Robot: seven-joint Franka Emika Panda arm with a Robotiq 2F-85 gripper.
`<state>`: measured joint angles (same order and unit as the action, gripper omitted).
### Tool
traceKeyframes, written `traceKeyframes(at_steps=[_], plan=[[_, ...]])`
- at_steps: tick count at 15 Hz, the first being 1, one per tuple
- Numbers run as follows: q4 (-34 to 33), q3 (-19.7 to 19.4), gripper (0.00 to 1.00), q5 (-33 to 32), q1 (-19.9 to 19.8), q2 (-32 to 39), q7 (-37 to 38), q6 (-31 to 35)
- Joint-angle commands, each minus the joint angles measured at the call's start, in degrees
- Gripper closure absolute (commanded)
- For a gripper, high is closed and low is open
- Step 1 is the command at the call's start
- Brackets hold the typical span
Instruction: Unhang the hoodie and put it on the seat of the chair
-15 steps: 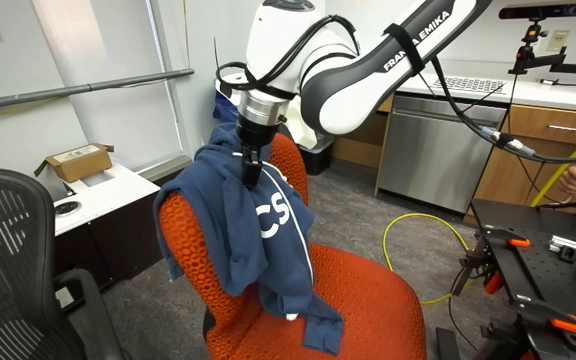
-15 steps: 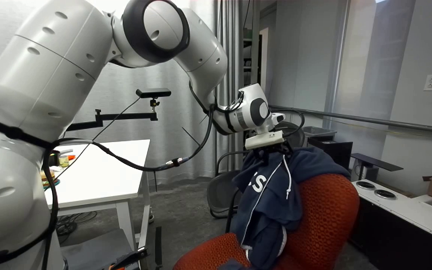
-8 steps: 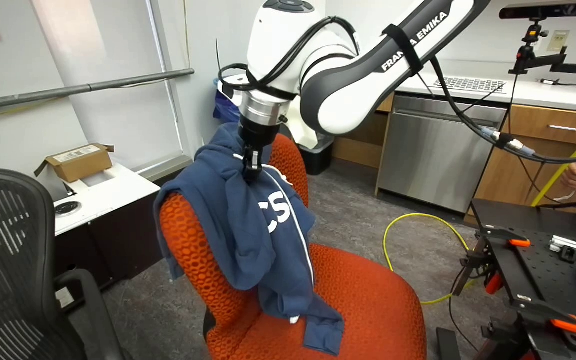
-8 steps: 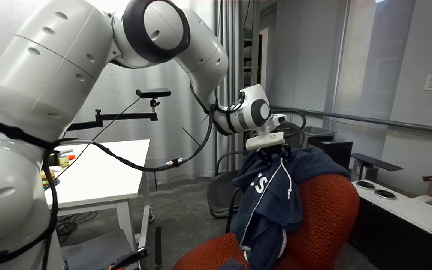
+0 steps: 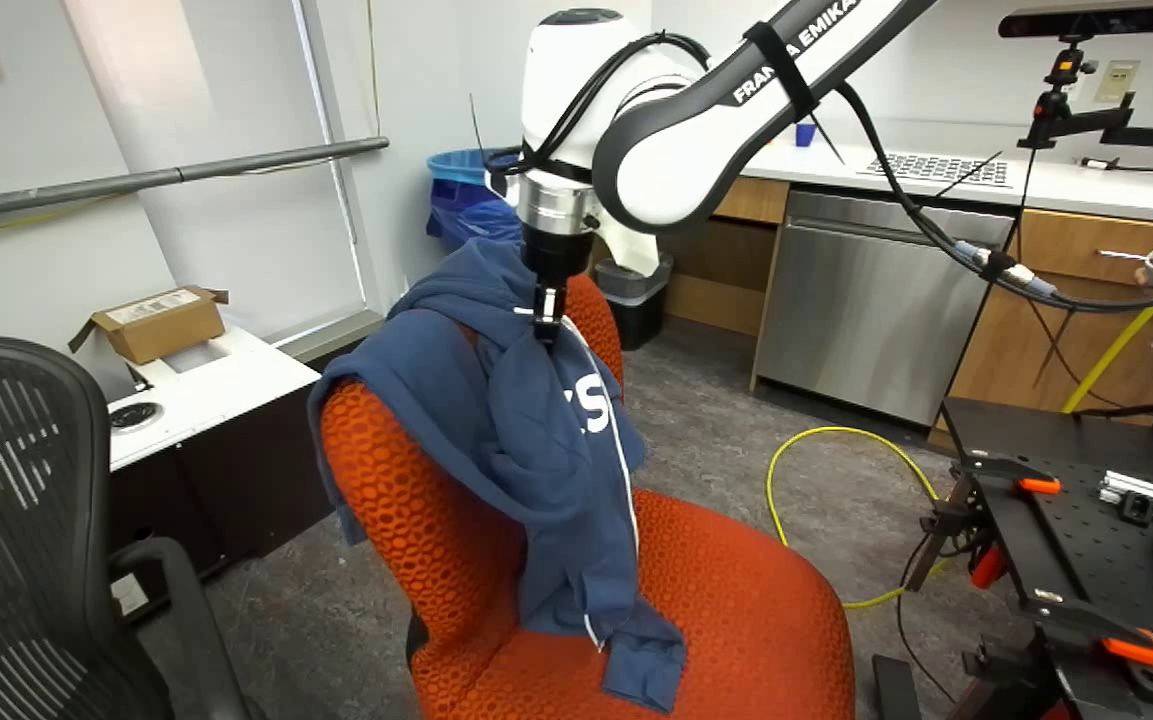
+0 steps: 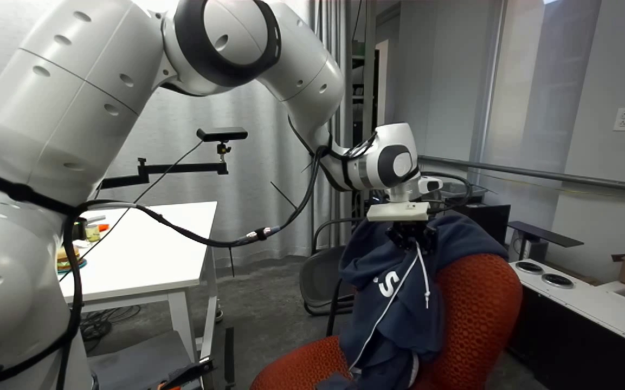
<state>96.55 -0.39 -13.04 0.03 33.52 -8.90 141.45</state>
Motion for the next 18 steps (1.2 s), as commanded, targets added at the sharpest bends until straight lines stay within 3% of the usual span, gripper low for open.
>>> traceKeyframes(at_steps=[1, 5, 9, 14, 18], plan=[[2.2, 0.0, 0.97, 6.0, -5.6, -4.4, -3.5, -7.0], [5.4, -2.6, 0.97, 8.2, -9.3, -9.7, -2.5, -11.2], [8.3, -4.4, 0.97, 9.9, -11.6, -18.3, -4.1, -19.5], [10.6, -4.8, 0.97, 2.8, -9.4, -29.8, -9.9, -25.2], [8.2, -3.4, 0.97, 2.0, -7.1, -37.0, -18.1, -31.3]])
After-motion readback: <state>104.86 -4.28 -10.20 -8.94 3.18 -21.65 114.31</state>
